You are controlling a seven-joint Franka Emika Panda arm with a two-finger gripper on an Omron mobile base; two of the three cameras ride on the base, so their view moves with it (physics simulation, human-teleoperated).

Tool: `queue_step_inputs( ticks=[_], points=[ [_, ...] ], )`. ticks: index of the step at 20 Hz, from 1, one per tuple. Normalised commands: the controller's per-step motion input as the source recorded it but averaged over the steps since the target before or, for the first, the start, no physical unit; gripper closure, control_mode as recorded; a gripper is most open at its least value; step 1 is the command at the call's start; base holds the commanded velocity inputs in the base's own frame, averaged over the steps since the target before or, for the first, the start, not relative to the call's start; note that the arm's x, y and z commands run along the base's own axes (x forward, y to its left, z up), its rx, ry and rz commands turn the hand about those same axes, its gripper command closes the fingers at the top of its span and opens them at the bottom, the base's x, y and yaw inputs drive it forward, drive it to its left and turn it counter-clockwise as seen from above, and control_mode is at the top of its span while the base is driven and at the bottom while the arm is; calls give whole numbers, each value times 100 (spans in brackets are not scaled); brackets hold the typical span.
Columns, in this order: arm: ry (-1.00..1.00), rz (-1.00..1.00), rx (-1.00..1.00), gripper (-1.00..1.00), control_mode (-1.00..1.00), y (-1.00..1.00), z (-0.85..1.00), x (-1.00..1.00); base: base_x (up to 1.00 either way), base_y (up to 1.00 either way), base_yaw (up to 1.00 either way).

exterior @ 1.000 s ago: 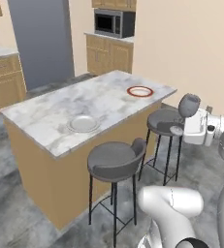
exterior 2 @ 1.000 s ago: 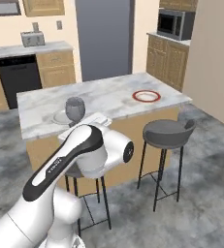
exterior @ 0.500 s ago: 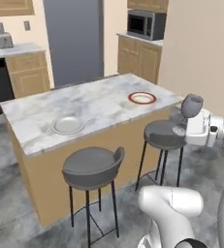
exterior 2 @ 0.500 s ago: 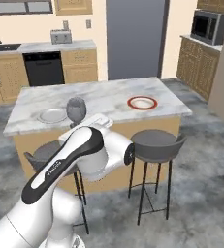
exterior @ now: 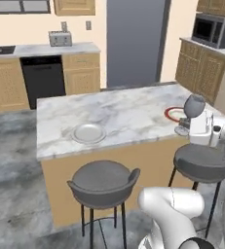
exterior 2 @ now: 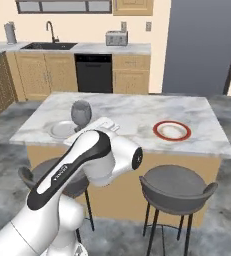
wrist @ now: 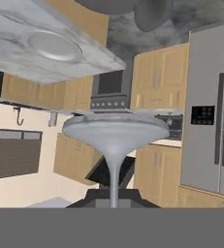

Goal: Retrieve the wine glasses from the counter and place one next to each plate.

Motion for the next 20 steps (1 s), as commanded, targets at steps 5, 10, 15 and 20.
queue_step_inputs(
  ticks=[5,10,15,20],
  points=[
    [0,0,0,100,100,0,0,0,47,-9,53],
    [0,0,0,100,100,0,0,0,30,-22,54],
    [0,0,0,100,100,0,0,0,31,-21,34],
    [0,0,0,100,100,0,0,0,55,-92,20]
  ],
)
